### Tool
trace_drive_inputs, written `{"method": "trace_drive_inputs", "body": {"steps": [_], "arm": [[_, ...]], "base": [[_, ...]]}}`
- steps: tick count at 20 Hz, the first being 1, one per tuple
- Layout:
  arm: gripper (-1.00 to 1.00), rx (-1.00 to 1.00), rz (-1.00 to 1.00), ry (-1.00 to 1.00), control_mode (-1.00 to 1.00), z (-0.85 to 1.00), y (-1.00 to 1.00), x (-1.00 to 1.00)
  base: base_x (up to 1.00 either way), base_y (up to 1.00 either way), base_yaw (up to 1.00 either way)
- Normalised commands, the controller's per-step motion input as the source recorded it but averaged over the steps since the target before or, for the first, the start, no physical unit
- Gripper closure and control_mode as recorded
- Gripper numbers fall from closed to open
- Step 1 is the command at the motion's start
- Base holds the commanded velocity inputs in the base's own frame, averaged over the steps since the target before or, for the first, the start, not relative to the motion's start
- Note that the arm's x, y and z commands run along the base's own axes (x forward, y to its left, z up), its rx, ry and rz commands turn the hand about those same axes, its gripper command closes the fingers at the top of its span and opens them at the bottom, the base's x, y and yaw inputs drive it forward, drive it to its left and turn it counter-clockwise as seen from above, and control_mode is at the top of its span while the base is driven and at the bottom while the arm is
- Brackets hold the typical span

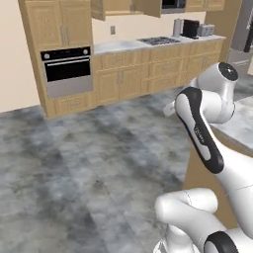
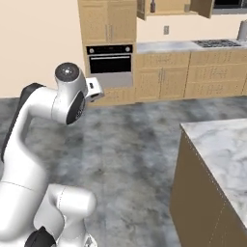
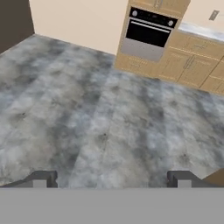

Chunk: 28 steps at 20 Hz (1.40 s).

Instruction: There is a bowl on the dining counter. Grab a lemon wedge from the fridge and place it in the bowl. Then get the liquor bottle and glass cup from the cabinet and place them next to the bowl.

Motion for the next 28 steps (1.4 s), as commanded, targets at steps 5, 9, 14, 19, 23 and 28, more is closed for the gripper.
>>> {"method": "trace_drive_inputs", "body": {"steps": [5,9,14,19,23,28], "arm": [[-1.0,0.0,0.0,0.0,1.0,0.0,0.0,0.0],[-1.0,0.0,0.0,0.0,1.0,0.0,0.0,0.0],[-1.0,0.0,0.0,0.0,1.0,0.0,0.0,0.0],[-1.0,0.0,0.0,0.0,1.0,0.0,0.0,0.0],[-1.0,0.0,0.0,0.0,1.0,0.0,0.0,0.0],[-1.0,0.0,0.0,0.0,1.0,0.0,0.0,0.0]], "base": [[1.0,0.48,-0.38],[1.0,0.53,-0.46],[1.0,0.61,-0.51],[1.0,0.64,-0.52],[1.0,0.74,-0.5],[1.0,0.87,-0.37]]}}
